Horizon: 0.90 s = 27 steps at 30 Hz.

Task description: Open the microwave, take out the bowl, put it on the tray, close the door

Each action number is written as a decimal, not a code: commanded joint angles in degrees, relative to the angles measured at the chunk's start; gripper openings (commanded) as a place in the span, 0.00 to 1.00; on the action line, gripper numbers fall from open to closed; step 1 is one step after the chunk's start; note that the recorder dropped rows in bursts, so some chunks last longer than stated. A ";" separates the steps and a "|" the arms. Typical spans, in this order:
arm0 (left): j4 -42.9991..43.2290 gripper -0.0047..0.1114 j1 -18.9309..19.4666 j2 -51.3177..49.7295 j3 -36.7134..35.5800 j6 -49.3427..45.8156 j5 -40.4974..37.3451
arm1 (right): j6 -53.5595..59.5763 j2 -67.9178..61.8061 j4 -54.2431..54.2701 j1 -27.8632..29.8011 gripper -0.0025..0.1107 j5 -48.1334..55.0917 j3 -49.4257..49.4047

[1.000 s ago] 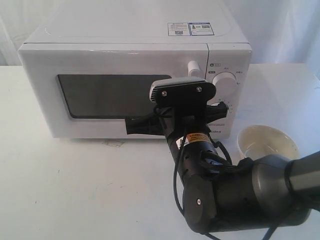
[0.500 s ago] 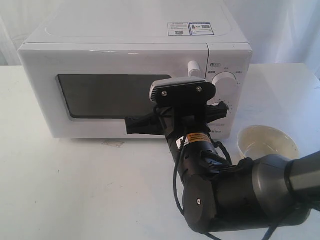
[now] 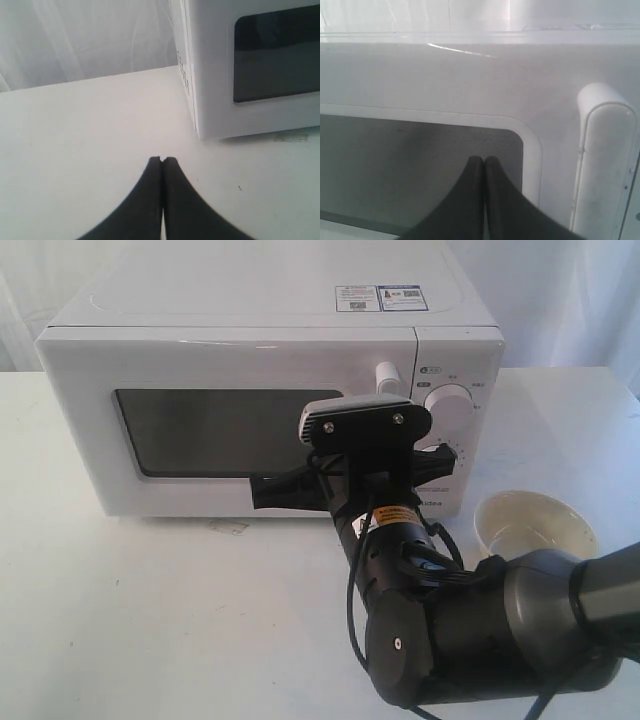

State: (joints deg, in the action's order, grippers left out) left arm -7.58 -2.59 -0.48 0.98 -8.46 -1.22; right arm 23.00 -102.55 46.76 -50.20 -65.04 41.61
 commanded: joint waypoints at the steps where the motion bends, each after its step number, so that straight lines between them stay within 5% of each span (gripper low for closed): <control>1: -0.09 0.04 1.86 0.48 -0.98 4.53 0.32 | 0.30 0.61 -0.10 -0.02 0.02 -0.54 -0.37; 10: 5.43 0.04 4.17 0.48 -0.98 8.46 -12.30 | 0.30 0.61 -0.10 -0.02 0.02 -0.54 -0.37; 14: 6.15 0.04 4.17 0.48 -0.98 15.34 -12.26 | 0.30 0.61 -0.10 -0.02 0.02 -0.54 -0.37; 27: 6.29 0.04 4.17 0.48 -0.98 14.66 -11.86 | 0.30 0.61 -0.10 -0.02 0.02 -0.54 -0.37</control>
State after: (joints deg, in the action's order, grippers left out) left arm -1.54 1.34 -0.30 0.19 6.00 -12.91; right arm 23.05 -102.55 46.76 -50.20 -65.04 41.61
